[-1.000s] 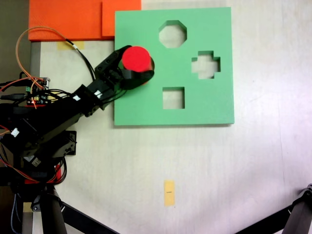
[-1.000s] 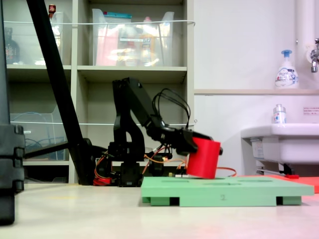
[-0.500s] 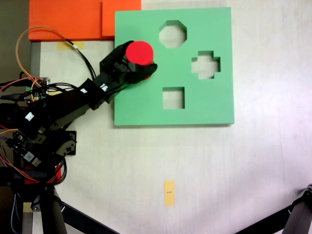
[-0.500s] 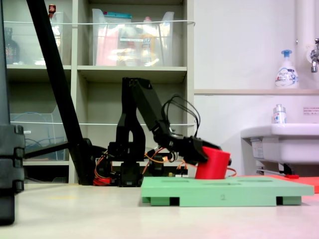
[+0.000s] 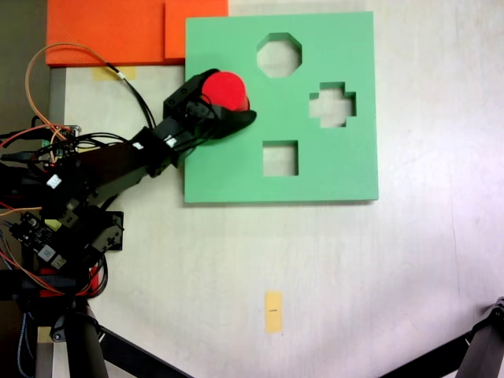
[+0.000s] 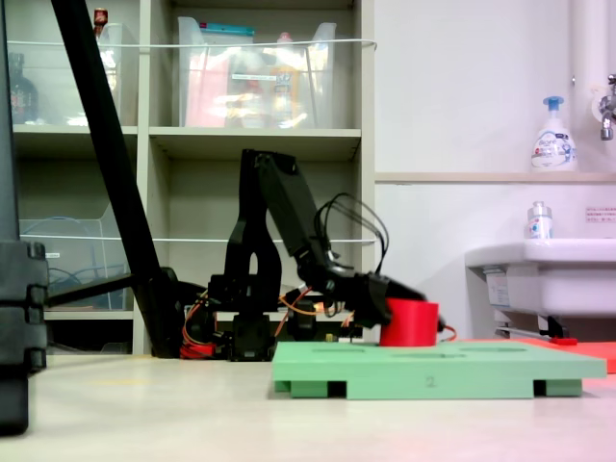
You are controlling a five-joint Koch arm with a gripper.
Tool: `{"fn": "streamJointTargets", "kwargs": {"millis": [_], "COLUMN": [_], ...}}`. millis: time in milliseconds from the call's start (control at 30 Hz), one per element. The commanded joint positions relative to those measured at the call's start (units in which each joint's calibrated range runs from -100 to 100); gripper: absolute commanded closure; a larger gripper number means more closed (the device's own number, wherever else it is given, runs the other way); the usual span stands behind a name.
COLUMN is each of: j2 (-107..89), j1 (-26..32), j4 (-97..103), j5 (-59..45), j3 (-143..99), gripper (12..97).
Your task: Put the cylinder block into the corresponding hole
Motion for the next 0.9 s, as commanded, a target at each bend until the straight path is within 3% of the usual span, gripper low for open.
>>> {"fn": "streamJointTargets", "kwargs": {"millis": [0,167,267,467,633,667,700,800,867], "j2": [-2.9,-6.5,-11.1,-27.9,-55.9,-61.4,-66.7,-69.8,-69.8], "j1": [0.1,0.0,0.1,0.1,-1.0,-1.5,-2.7,-6.8,-10.1], "j4": [4.9,5.1,4.7,4.4,-1.9,-5.1,-8.1,-17.5,-20.2], "j5": [0.0,0.4,0.4,0.4,0.4,0.4,0.0,-2.4,-10.7], "j3": [-0.5,-2.9,-3.7,-8.6,-9.0,-8.7,-7.7,-5.1,-2.2], "gripper": [47.3,43.8,22.9,21.9,22.5,25.3,38.5,57.0,62.5]}}
